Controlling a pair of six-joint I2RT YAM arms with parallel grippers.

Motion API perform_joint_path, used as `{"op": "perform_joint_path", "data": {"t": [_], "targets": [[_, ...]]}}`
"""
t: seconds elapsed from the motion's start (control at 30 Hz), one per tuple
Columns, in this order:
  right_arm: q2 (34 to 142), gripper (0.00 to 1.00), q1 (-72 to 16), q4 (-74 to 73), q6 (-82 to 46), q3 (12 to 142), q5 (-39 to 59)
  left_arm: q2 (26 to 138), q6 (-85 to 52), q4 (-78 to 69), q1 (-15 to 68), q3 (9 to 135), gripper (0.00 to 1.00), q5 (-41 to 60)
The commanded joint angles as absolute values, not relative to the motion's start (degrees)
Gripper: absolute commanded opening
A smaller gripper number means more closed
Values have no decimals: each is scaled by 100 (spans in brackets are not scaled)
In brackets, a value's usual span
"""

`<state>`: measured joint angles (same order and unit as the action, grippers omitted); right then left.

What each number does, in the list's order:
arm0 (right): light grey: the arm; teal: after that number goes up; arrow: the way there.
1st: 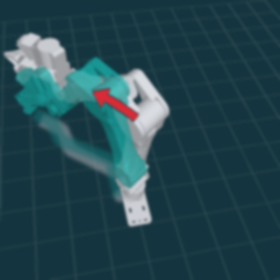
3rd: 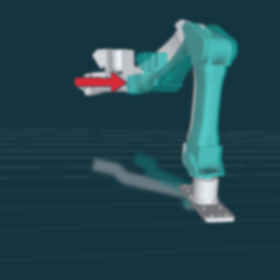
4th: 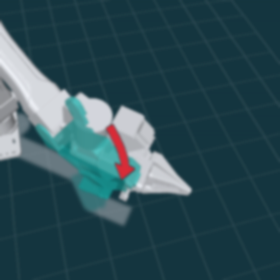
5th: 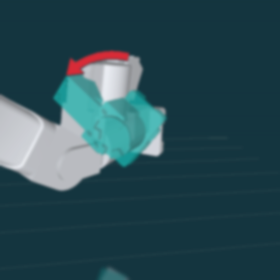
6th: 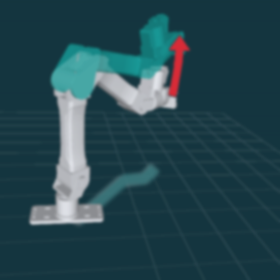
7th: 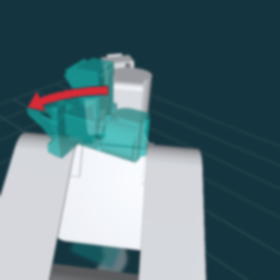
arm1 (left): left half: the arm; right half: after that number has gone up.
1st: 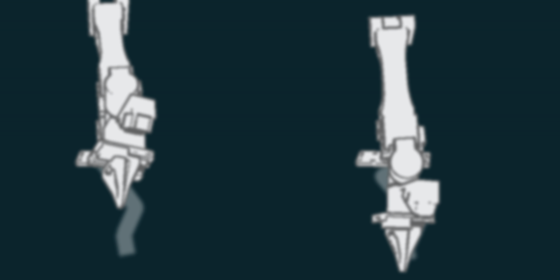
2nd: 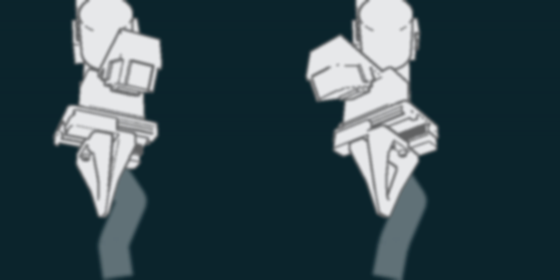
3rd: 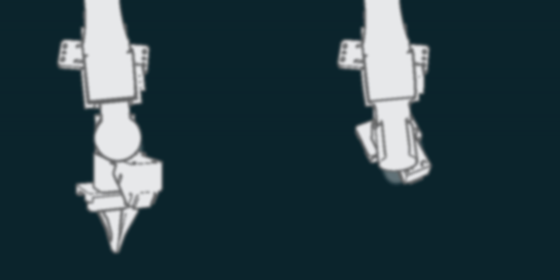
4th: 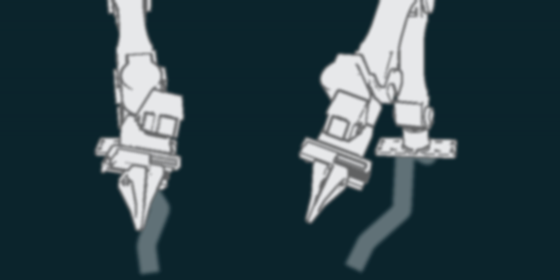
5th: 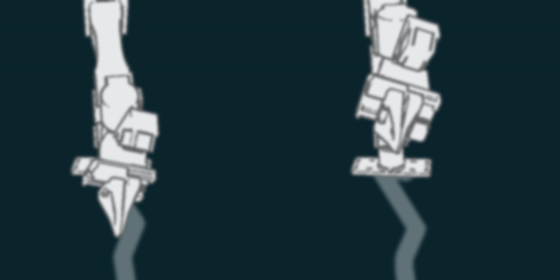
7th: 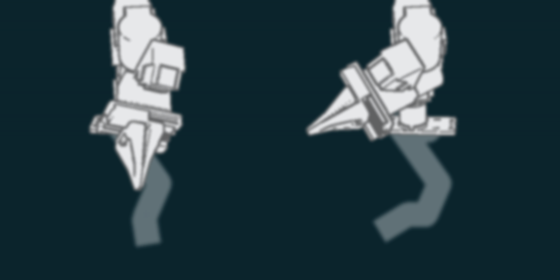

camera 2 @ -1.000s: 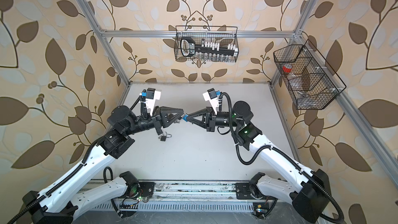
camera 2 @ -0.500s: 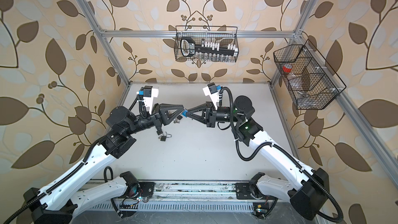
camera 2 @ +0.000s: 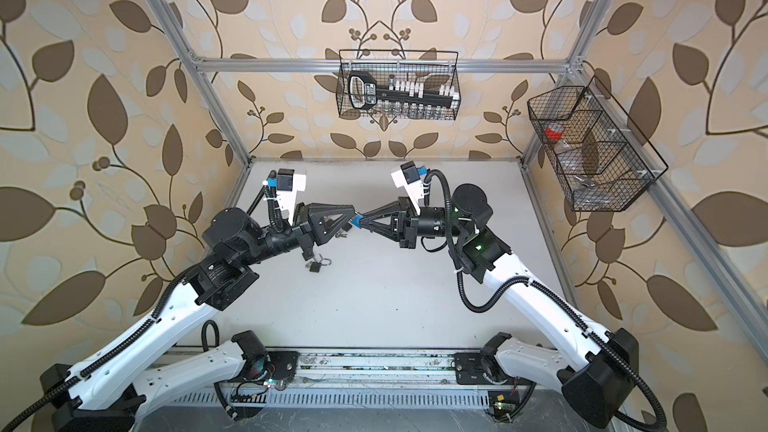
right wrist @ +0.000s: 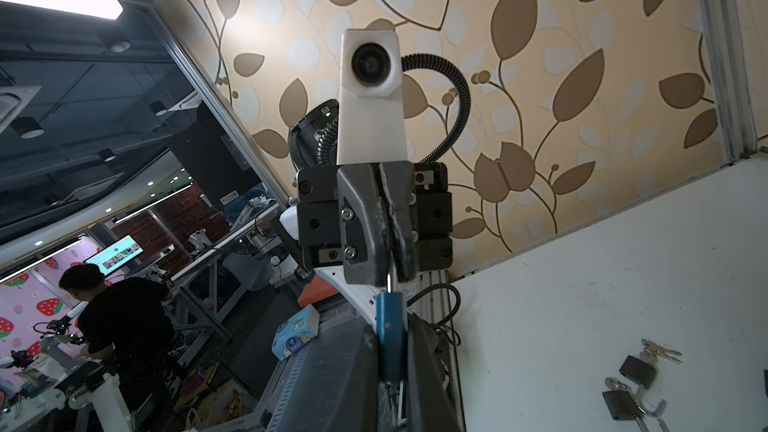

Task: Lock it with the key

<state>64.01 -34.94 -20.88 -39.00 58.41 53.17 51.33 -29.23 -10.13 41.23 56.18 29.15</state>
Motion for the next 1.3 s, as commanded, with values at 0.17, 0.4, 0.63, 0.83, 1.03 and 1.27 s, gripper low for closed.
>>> {"op": "perform_joint_path", "data": {"t": [0.17,0.4,0.63,0.83,1.03,1.27], "targets": [[5738,0,-3527,-2190,-3456,5089,5260,5380,-2733,-368,4296,6060,0,3106],[5485,38,-3525,-1744,-2899,5149,4924,5531,-2808,-402,4296,6120,0,3192],[5096,47,-3546,-653,-1618,5164,3601,5294,-2572,358,4293,6136,0,2149],[5040,43,-3777,175,-934,5201,2143,5299,-2533,1103,4293,6305,0,1054],[5352,39,-4597,451,-432,5289,703,5430,-2869,1547,4297,6471,0,160],[5754,38,-4957,-157,-694,5190,178,5353,-3012,1271,4298,6346,0,-26]]}}
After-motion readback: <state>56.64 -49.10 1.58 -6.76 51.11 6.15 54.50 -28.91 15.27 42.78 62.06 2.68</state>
